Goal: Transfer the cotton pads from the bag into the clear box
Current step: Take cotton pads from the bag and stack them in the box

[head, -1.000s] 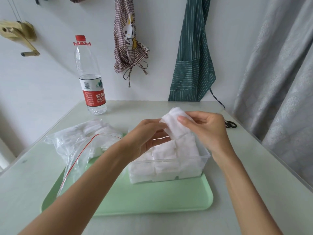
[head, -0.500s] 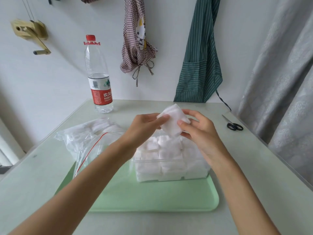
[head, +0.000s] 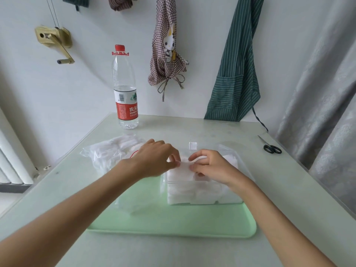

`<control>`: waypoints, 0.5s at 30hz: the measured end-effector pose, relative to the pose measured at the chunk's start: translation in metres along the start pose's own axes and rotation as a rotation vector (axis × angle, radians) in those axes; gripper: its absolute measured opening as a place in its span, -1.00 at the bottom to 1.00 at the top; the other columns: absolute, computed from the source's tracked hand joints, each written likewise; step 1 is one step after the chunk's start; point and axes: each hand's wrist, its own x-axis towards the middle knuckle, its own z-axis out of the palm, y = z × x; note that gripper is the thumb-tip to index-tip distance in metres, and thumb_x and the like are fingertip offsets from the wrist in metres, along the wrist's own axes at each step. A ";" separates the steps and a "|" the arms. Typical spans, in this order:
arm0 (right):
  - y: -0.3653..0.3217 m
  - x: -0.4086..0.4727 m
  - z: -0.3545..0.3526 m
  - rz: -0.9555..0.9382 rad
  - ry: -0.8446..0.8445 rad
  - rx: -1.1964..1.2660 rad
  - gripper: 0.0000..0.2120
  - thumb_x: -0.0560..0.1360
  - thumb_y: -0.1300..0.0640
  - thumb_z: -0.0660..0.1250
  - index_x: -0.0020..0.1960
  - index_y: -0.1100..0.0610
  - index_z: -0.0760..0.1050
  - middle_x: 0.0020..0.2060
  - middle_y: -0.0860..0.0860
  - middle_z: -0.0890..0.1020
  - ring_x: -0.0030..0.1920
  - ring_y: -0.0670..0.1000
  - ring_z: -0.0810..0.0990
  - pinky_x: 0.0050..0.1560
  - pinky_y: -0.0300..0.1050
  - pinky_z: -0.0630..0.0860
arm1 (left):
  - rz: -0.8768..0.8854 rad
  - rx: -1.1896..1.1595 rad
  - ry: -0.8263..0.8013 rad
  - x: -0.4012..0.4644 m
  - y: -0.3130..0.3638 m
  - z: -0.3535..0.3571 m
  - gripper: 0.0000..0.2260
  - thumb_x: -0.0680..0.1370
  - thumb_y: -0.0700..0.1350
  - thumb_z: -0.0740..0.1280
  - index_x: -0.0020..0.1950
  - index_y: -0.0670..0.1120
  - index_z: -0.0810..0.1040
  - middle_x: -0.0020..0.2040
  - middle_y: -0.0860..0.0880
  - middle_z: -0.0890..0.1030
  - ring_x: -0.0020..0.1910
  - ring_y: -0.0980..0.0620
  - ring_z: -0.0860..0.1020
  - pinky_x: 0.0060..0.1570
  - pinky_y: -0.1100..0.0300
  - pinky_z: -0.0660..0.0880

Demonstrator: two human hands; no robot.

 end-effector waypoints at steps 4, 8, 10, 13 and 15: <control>0.000 0.001 -0.001 -0.023 0.004 -0.090 -0.87 0.39 0.20 0.47 -0.12 0.06 0.55 -0.24 0.00 0.67 -0.26 -0.11 0.57 -0.14 -0.21 0.50 | 0.029 0.028 -0.060 0.004 -0.001 0.000 -0.82 0.56 0.08 0.26 0.09 0.12 0.60 0.04 0.17 0.63 0.09 0.13 0.51 -0.05 0.23 0.19; -0.002 0.002 -0.001 -0.101 0.024 -0.293 -0.82 0.26 0.14 0.57 -0.20 -0.04 0.64 -0.20 -0.01 0.67 -0.24 -0.14 0.57 -0.16 -0.32 0.50 | 0.039 0.061 -0.096 0.009 -0.001 -0.002 -0.83 0.52 0.09 0.32 0.04 0.12 0.63 0.04 0.18 0.64 0.11 0.12 0.51 -0.02 0.21 0.22; -0.006 0.003 -0.006 -0.115 0.028 -0.373 -0.82 0.25 0.09 0.58 -0.18 -0.06 0.66 -0.26 -0.08 0.61 -0.27 -0.15 0.51 -0.23 -0.33 0.45 | 0.064 0.099 -0.040 0.011 0.000 -0.001 -0.85 0.48 0.09 0.37 0.00 0.11 0.64 0.01 0.17 0.64 0.09 0.11 0.50 -0.02 0.22 0.24; -0.013 0.004 -0.009 -0.071 -0.107 -0.523 -0.85 0.33 0.14 0.49 -0.13 -0.07 0.68 -0.32 -0.13 0.57 -0.30 -0.15 0.51 -0.28 -0.35 0.44 | 0.095 0.134 0.029 0.015 0.005 -0.001 -0.89 0.43 0.05 0.44 -0.07 0.10 0.63 -0.07 0.17 0.64 0.03 0.11 0.49 -0.07 0.23 0.20; -0.016 0.007 -0.004 -0.061 -0.170 -0.624 -0.82 0.39 0.18 0.39 -0.12 -0.07 0.68 -0.36 -0.15 0.56 -0.34 -0.16 0.48 -0.41 -0.43 0.35 | 0.117 0.156 0.011 0.017 0.007 -0.002 -0.90 0.43 -0.01 0.44 -0.07 0.09 0.65 -0.09 0.17 0.64 0.02 0.12 0.51 -0.09 0.23 0.17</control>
